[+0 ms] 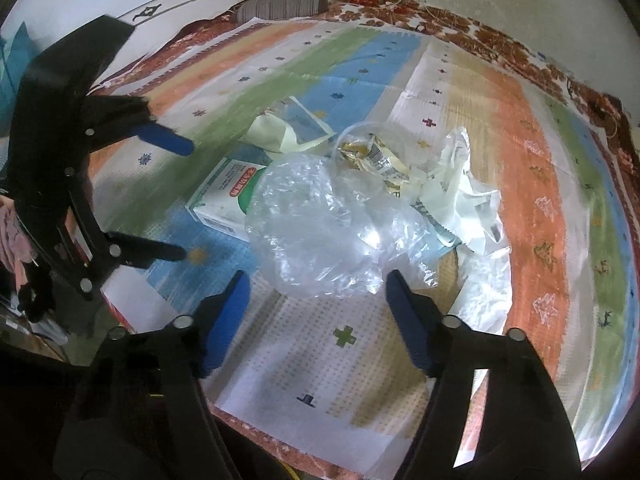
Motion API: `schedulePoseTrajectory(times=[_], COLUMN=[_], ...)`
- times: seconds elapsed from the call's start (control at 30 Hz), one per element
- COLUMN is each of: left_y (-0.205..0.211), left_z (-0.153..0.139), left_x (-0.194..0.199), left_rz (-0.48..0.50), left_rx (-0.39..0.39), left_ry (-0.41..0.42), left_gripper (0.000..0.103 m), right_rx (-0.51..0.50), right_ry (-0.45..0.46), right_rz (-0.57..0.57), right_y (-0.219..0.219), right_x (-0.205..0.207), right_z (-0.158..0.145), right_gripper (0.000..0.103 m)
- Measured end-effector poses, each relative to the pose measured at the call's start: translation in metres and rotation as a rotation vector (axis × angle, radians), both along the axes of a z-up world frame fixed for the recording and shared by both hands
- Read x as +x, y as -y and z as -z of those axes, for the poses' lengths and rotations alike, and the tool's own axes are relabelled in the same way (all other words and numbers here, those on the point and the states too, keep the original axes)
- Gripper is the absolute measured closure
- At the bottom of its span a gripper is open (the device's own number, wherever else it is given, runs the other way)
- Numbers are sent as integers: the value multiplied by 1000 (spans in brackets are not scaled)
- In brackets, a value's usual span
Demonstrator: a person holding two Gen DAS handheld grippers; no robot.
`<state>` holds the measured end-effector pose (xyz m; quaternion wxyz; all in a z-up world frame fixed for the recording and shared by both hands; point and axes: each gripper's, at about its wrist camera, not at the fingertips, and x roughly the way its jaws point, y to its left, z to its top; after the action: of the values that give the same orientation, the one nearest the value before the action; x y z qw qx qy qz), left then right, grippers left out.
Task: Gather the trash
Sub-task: 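Grasp the clear plastic bag with the right tool while the left tool grasps the eye-drop box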
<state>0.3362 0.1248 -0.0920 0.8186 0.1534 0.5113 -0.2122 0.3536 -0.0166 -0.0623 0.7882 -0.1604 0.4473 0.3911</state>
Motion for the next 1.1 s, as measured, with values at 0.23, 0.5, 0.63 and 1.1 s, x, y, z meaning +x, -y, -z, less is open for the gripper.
schedulePoseTrajectory(times=[0.23, 0.5, 0.63, 1.1], left_y=[0, -13, -27, -12], left_z=[18, 46, 49, 40], left_x=[26, 36, 36, 37], left_rz=[77, 86, 21, 58], left_rx=[26, 19, -47, -1], left_ry=[-26, -45, -101, 4], left_gripper=[6, 6, 13, 6], right_rx=[2, -7, -15, 29], right_ry=[-52, -86, -106, -175], right_rz=[-12, -16, 7, 30], right_y=[0, -3, -1, 11], right_x=[3, 3, 7, 17], right_z=[6, 16, 21, 12], right_gripper=[59, 81, 93, 97])
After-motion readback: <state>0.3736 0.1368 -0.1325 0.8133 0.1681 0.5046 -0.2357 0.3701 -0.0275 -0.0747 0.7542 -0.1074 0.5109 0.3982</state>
